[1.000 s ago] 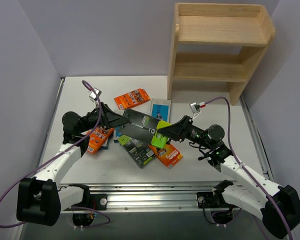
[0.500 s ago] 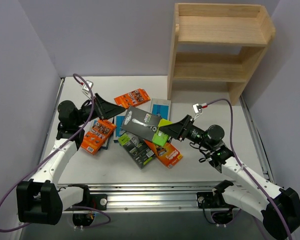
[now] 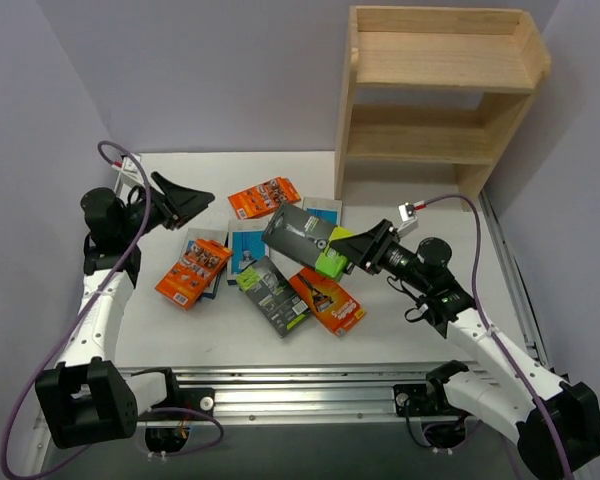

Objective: Place and organize the shaving razors onto the shelf
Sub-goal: Place the shaving razor onto shelf

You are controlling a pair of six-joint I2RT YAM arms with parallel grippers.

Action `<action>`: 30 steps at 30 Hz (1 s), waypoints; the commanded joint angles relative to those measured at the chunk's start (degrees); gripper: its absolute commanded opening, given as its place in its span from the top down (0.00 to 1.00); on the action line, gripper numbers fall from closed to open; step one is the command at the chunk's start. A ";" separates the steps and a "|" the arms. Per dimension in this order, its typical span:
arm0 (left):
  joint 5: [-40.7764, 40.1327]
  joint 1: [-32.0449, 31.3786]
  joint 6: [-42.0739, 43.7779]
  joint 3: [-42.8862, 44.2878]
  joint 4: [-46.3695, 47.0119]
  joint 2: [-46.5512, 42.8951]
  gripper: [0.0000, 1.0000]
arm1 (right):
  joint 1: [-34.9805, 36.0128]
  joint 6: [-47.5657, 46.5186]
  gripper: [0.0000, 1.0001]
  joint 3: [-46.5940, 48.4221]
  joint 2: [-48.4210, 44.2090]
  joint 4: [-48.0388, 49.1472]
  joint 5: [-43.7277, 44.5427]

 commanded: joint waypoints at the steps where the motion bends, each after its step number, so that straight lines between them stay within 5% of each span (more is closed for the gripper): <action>1: -3.92 3.48 6.68 3.07 -9.39 -1.78 0.26 | -2.90 -0.31 1.00 9.11 -0.68 4.34 -0.26; 7: -13.49 1.82 19.06 1.75 -19.22 -3.37 0.26 | -6.95 -4.09 1.00 24.64 4.50 -2.34 -2.10; 12: -24.03 -6.16 31.10 2.19 -25.57 -5.21 0.26 | -11.24 -5.50 1.00 37.40 8.98 -6.91 -2.46; 21: -25.02 -9.17 33.14 0.97 -27.78 -8.55 0.25 | -22.94 -2.34 1.00 53.06 15.75 -8.42 -1.40; 30: -25.02 -10.67 33.41 0.44 -27.43 -8.91 0.25 | -34.63 6.80 1.00 54.56 21.11 -1.47 2.01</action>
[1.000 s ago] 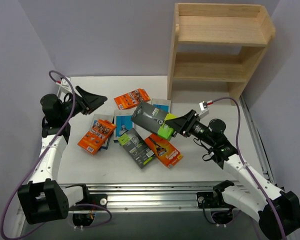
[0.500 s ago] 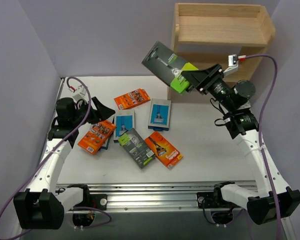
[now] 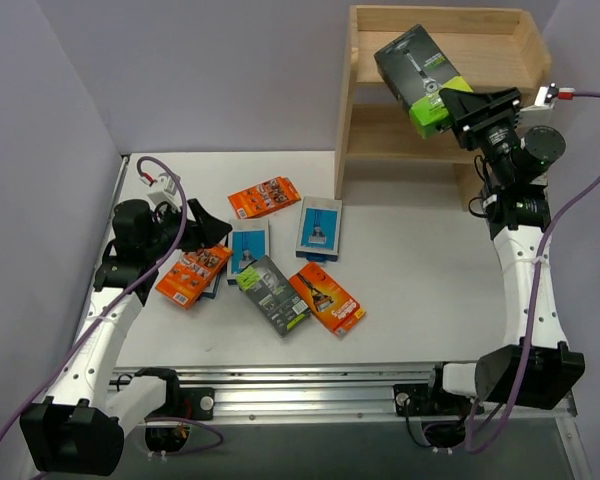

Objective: Place and organize the shaving razors onto the shelf
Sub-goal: Place the shaving razor onto shelf

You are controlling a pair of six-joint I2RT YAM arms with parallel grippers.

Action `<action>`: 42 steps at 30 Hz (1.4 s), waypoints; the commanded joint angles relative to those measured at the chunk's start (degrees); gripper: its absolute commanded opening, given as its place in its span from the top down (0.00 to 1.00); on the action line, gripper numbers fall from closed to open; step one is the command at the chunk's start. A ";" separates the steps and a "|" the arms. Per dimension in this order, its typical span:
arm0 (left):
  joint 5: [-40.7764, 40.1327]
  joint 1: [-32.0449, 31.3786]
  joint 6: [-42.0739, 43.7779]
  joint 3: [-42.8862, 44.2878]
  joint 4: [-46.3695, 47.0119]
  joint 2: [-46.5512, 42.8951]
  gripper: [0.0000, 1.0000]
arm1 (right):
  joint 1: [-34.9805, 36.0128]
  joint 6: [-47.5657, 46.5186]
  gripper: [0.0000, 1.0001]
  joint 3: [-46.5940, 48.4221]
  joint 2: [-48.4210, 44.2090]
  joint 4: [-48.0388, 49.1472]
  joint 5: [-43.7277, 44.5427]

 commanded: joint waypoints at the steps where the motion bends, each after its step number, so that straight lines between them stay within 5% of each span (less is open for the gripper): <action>1: -0.24 -0.31 1.02 -0.22 0.40 -0.03 0.25 | -2.66 4.60 1.00 4.70 0.77 10.79 3.27; 29: 4.33 -0.31 -1.79 -1.71 3.74 1.90 0.25 | -8.46 1.70 1.00 36.60 27.30 -3.00 10.83; 32: 4.77 -0.31 -1.97 -1.80 3.91 2.08 0.25 | -8.46 0.03 0.81 39.94 29.33 -5.37 10.66; 33: 4.86 -0.31 -1.97 -1.80 4.00 2.08 0.25 | -8.46 -0.50 0.71 40.65 29.68 -5.90 10.66; 34: 4.95 -0.22 -1.97 -1.80 4.09 2.08 0.25 | -8.46 -1.46 0.51 41.36 30.04 -6.95 10.66; 36: 5.13 -0.31 -1.97 -1.80 4.18 2.17 0.25 | -8.46 -1.99 0.37 43.11 30.83 -8.19 10.48; 42: 6.00 -0.31 -2.15 -1.80 4.35 2.69 0.25 | -8.46 -6.47 0.25 46.80 31.09 -12.66 11.80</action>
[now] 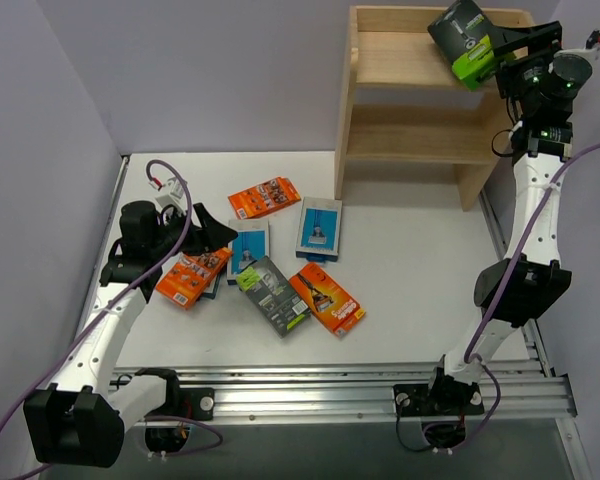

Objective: Place and organize the shaving razors onto the shelf
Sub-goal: Place the shaving razor onto shelf

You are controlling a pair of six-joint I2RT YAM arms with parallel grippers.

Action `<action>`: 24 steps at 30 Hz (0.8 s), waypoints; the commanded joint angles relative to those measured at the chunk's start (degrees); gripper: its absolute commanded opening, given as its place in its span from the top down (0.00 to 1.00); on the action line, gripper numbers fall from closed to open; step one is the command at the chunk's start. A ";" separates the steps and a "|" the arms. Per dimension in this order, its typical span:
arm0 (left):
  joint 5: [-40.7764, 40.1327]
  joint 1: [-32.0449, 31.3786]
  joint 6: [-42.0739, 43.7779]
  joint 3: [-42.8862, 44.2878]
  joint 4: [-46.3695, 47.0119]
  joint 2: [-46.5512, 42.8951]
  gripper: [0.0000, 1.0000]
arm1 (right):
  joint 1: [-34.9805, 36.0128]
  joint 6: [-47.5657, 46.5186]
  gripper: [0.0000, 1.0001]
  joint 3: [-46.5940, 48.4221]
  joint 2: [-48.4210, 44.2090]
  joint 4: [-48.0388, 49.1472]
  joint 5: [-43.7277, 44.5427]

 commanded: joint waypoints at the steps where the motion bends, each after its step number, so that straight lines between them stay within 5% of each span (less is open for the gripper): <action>1: 1.94 -0.15 -0.09 0.12 3.22 0.18 0.25 | -0.22 -3.48 0.24 5.09 -1.39 2.69 0.91; 24: 4.14 -0.24 0.26 0.39 2.95 2.20 0.25 | -1.19 -16.93 0.15 10.54 0.11 -7.50 4.42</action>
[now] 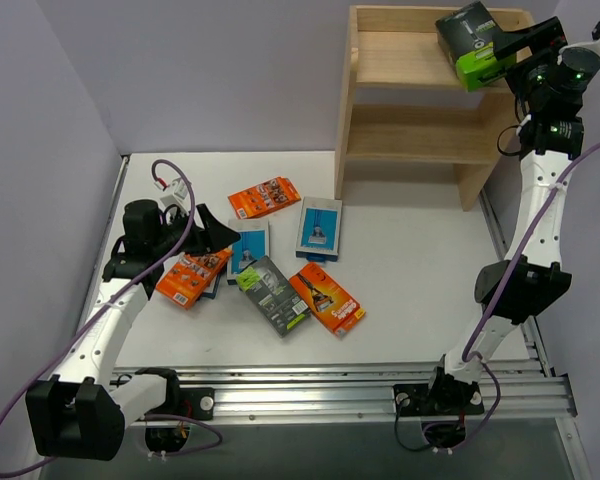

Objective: Place and organize the shaving razors onto the shelf
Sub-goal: Place the shaving razor onto shelf

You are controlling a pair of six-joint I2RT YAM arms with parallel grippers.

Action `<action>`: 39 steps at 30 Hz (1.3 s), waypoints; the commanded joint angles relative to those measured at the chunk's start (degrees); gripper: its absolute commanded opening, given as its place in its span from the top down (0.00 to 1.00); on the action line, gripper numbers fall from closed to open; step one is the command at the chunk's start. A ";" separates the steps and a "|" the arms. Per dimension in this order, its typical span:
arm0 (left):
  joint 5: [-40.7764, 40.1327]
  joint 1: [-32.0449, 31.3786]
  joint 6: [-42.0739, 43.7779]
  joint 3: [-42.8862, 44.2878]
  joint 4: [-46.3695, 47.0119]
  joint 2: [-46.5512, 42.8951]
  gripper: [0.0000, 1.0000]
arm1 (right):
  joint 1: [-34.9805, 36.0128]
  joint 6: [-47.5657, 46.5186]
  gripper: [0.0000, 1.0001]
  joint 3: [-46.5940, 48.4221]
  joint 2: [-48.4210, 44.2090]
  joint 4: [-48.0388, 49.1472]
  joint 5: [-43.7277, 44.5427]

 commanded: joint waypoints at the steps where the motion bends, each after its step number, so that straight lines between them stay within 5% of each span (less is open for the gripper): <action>1: 1.54 -0.24 0.32 0.39 2.95 0.28 0.25 | -1.01 -3.23 0.15 2.54 -2.09 3.25 1.30; 20: 3.29 -0.24 0.15 0.39 3.57 0.98 0.25 | -1.46 -19.83 0.14 1.57 -9.13 1.76 3.25; 29: 3.47 -0.24 0.15 0.30 3.66 0.81 0.25 | 11.80 -42.84 0.15 1.40 -10.98 -8.69 9.03; 39: 5.22 -0.33 -0.38 0.12 4.54 1.51 0.25 | 18.66 -53.76 0.16 -2.38 -12.47 -9.76 22.92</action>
